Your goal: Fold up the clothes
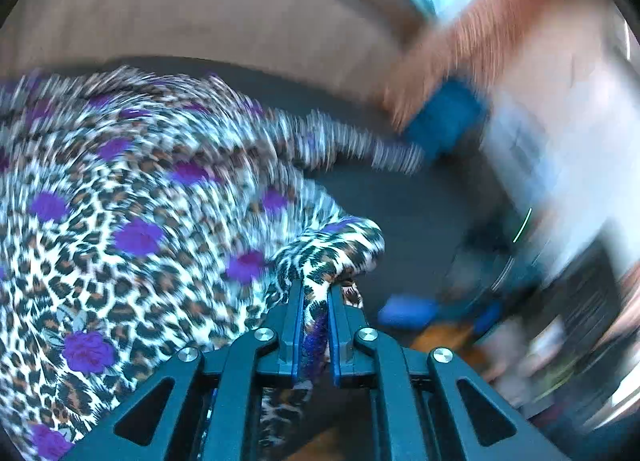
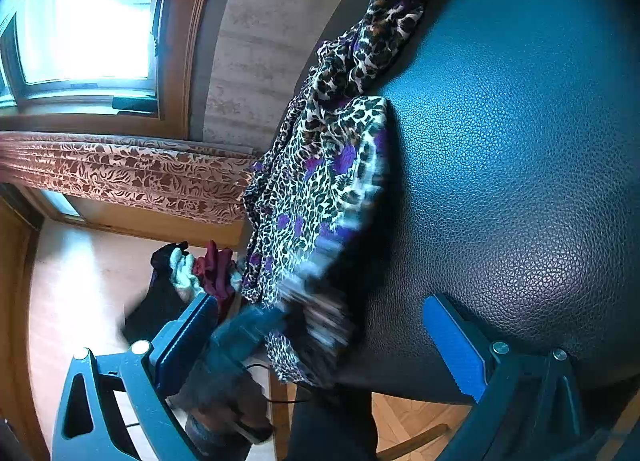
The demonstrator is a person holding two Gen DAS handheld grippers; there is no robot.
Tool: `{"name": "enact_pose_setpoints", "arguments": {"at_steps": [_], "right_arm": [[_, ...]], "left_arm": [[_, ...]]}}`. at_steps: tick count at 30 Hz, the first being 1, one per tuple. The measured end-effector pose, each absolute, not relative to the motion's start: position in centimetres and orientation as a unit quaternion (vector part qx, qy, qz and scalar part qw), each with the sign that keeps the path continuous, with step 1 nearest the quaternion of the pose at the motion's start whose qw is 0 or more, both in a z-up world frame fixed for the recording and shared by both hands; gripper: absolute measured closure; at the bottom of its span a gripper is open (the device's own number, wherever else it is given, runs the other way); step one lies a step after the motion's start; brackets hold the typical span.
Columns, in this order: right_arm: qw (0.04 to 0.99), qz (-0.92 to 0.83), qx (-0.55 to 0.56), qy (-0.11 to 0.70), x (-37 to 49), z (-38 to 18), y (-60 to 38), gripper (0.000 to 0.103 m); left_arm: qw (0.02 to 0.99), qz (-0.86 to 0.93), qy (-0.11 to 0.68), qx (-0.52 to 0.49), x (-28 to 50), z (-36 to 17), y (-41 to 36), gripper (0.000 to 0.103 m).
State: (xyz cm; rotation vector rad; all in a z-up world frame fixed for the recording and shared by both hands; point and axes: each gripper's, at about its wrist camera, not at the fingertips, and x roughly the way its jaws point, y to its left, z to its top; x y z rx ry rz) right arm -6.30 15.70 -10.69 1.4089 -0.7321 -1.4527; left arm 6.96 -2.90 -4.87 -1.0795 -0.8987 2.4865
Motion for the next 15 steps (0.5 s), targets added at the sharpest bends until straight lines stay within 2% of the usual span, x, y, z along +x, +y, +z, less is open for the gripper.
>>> {"name": "enact_pose_setpoints", "arguments": {"at_steps": [2,7,12,15], "right_arm": [[0.472,-0.598,0.578,-0.291,-6.1,-10.5,15.4,0.000],[0.486,-0.573,0.584,-0.307,-6.1,-9.9,13.1,0.000],[0.528,-0.515,0.565,-0.370,-7.1,-9.3,9.5,0.000],[0.554,-0.442,0.534,-0.460,-8.1,-9.4,7.9,0.000]], "left_arm": [[0.150,0.853,-0.366,-0.340,8.0,-3.9,-5.7,0.094],[0.185,0.836,-0.422,-0.300,9.1,-2.7,-9.3,0.094],[0.241,0.828,-0.414,-0.291,9.0,-2.4,-8.7,0.094],[0.261,0.825,-0.382,-0.325,8.7,-3.3,-5.9,0.094]]}}
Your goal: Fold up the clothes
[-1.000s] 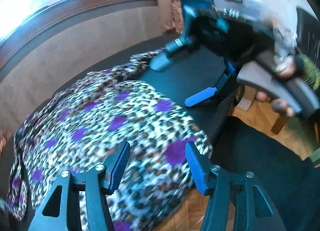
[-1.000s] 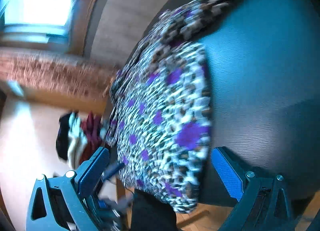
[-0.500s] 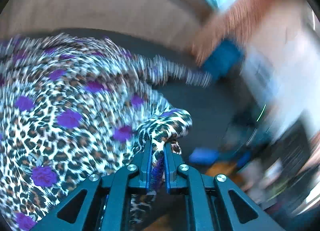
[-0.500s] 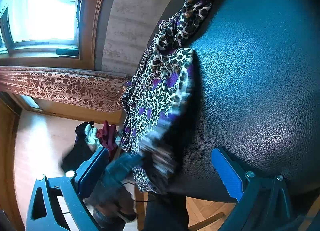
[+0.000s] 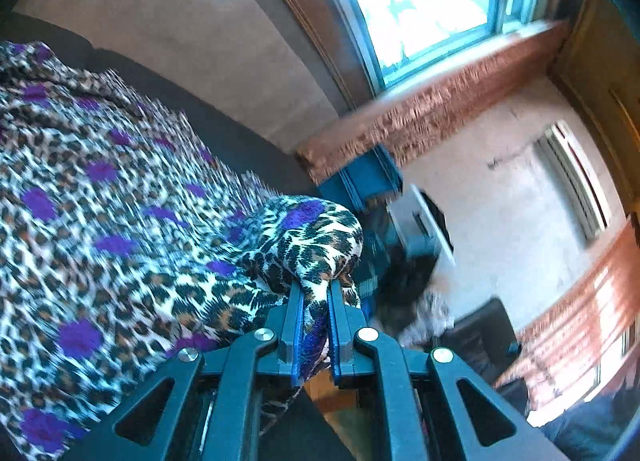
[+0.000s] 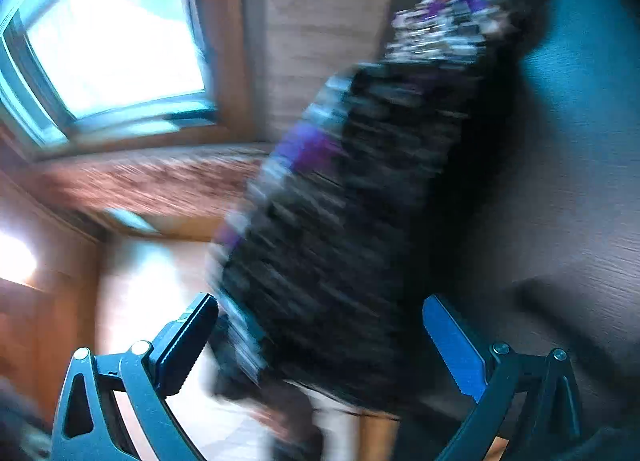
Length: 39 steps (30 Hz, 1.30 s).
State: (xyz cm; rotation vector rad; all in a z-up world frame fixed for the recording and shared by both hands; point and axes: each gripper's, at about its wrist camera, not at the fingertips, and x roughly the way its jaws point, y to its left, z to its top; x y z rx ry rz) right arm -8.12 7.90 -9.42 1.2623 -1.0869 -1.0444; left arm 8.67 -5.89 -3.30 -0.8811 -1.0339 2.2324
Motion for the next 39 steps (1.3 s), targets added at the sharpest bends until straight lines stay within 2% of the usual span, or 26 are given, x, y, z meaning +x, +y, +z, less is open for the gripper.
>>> {"name": "enact_pose_setpoints", "arguments": {"at_steps": [2,4,6,9,12,16,21,24,28,32,34,37,39], "right_arm": [[0.571,-0.397,0.518,-0.498,-8.2,-9.2,7.4,0.000],[0.587,-0.364,0.507,-0.516,-8.0,-8.8,7.3,0.000],[0.592,-0.375,0.508,-0.501,-7.9,-8.4,9.2,0.000],[0.567,-0.438,0.509,-0.477,-8.0,-8.1,14.1,0.000],[0.514,-0.494,0.500,-0.492,-8.3,-8.8,20.3,0.000],[0.476,-0.549,0.481,-0.490,-8.0,-8.3,26.1,0.000],[0.495,-0.617,0.502,-0.351,-6.8,-4.5,22.6,0.000],[0.542,-0.624,0.516,-0.227,-4.6,-2.8,16.5,0.000],[0.542,-0.631,0.547,-0.091,-1.9,-5.0,9.3,0.000],[0.449,-0.662,0.599,0.041,-1.2,-9.6,5.3,0.000],[0.439,-0.663,0.603,0.066,-0.9,-11.0,5.8,0.000],[0.448,-0.649,0.612,0.056,-1.0,-11.3,8.5,0.000],[0.454,-0.639,0.620,0.033,-1.7,-11.6,10.2,0.000]], "left_arm": [[0.273,0.821,-0.357,-0.351,8.4,-4.0,-3.8,0.093],[0.285,0.817,-0.325,-0.382,8.2,-4.7,-1.4,0.086],[0.294,0.809,-0.294,-0.416,8.3,-5.6,0.8,0.072],[0.284,0.805,-0.282,-0.437,8.9,-6.5,1.2,0.065],[0.253,0.810,-0.289,-0.442,9.4,-7.2,0.0,0.061],[0.152,0.844,-0.300,-0.418,11.4,-7.1,-4.1,0.061],[-0.021,0.873,-0.250,-0.417,14.0,-6.8,-8.8,0.060],[-0.053,0.868,-0.213,-0.445,15.6,-7.3,-8.9,0.060],[-0.089,0.873,-0.148,-0.457,17.3,-7.1,-7.2,0.060],[-0.104,0.874,-0.120,-0.459,19.5,-7.1,-6.6,0.060],[-0.103,0.876,-0.124,-0.455,20.3,-7.0,-6.7,0.060],[-0.085,0.877,-0.171,-0.441,20.9,-7.0,-7.7,0.057],[-0.113,0.878,-0.181,-0.429,21.3,-6.4,-9.1,0.041]]}}
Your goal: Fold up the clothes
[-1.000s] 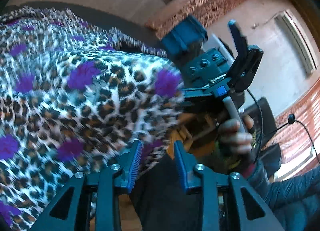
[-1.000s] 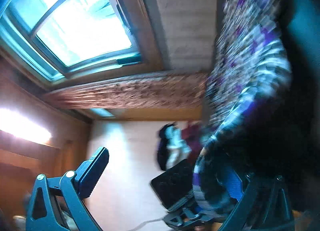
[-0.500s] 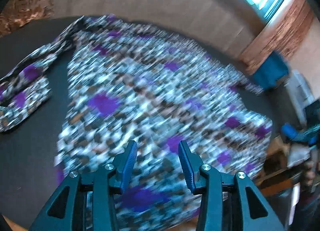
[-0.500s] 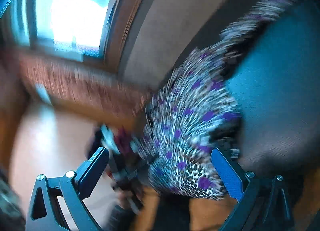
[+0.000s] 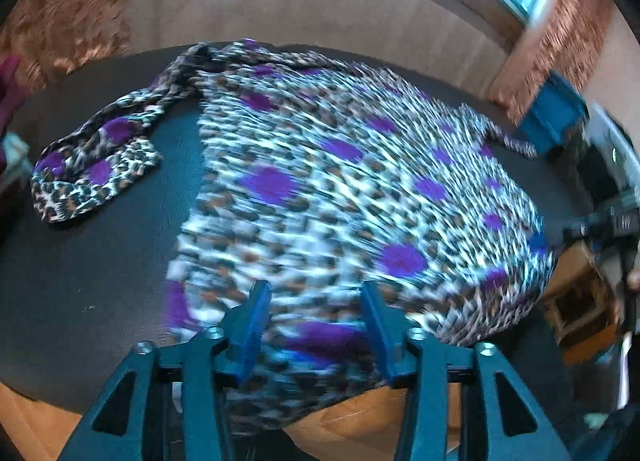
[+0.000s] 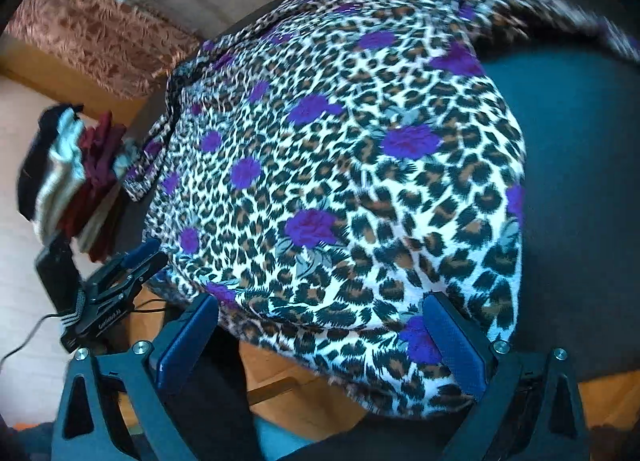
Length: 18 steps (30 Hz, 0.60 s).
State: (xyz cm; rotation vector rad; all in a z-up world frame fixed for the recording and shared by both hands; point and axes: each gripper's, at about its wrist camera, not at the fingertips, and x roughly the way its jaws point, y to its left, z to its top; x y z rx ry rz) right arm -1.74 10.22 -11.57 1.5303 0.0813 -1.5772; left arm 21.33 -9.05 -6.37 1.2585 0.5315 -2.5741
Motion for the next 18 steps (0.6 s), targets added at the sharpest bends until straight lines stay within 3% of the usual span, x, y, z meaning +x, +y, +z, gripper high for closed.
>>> {"name": "enact_pose_setpoints", "arguments": {"at_steps": [8,18], "right_arm": [[0.469,-0.676,0.568,0.023,-2.8,-7.6,8.1,0.000],[0.494,-0.712,0.480,0.137,-3.2,-7.9,-3.6,0.000]], "left_arm": [[0.300,-0.850,0.164,0.401,23.4,-4.0,-18.8,0.037],[0.367,-0.802,0.150,0.446,21.5,-6.8,-26.2,0.037]]}}
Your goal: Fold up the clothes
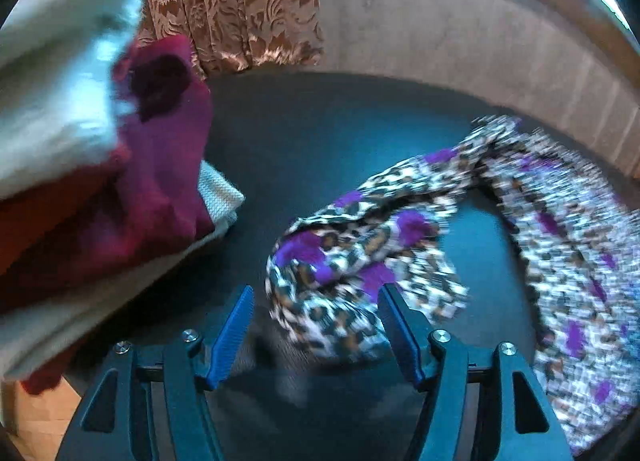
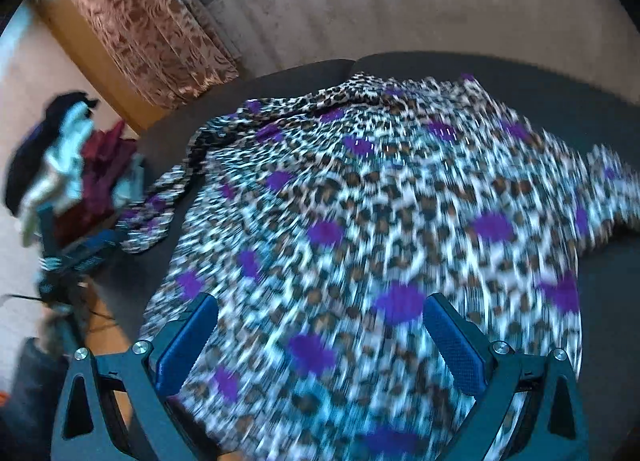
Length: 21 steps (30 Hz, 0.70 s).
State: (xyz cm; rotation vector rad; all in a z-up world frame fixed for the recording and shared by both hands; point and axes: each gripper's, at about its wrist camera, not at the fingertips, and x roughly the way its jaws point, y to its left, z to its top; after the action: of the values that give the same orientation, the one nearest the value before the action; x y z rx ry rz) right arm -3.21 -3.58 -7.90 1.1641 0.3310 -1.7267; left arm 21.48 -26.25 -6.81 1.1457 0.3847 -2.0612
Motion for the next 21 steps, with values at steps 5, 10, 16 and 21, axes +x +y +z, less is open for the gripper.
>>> {"name": "enact_pose_setpoints", "arguments": {"at_steps": [5,10,16,21], "right_arm": [[0.478,-0.716,0.480,0.169,-4.6,-10.8,-5.9,0.000],[0.483,-0.753,0.388,0.220,-3.6,-12.3,-5.8,0.000],[0.490,-0.753,0.389,0.205,-4.3,-12.5,-5.6,0.000],[0.490,-0.755,0.384,0.206,-4.2,-12.3,-5.4,0.000]], "left_arm": [[0.370,-0.799,0.191,0.434,20.3,-8.2,-28.0,0.067],[0.340,-0.827,0.233,0.382,19.5,-3.9,-28.3,0.095],[0.387,-0.845,0.226,0.292,17.4,5.9,-30.9,0.095],[0.499,-0.796,0.175,0.294,14.7,10.0,-34.8,0.085]]}}
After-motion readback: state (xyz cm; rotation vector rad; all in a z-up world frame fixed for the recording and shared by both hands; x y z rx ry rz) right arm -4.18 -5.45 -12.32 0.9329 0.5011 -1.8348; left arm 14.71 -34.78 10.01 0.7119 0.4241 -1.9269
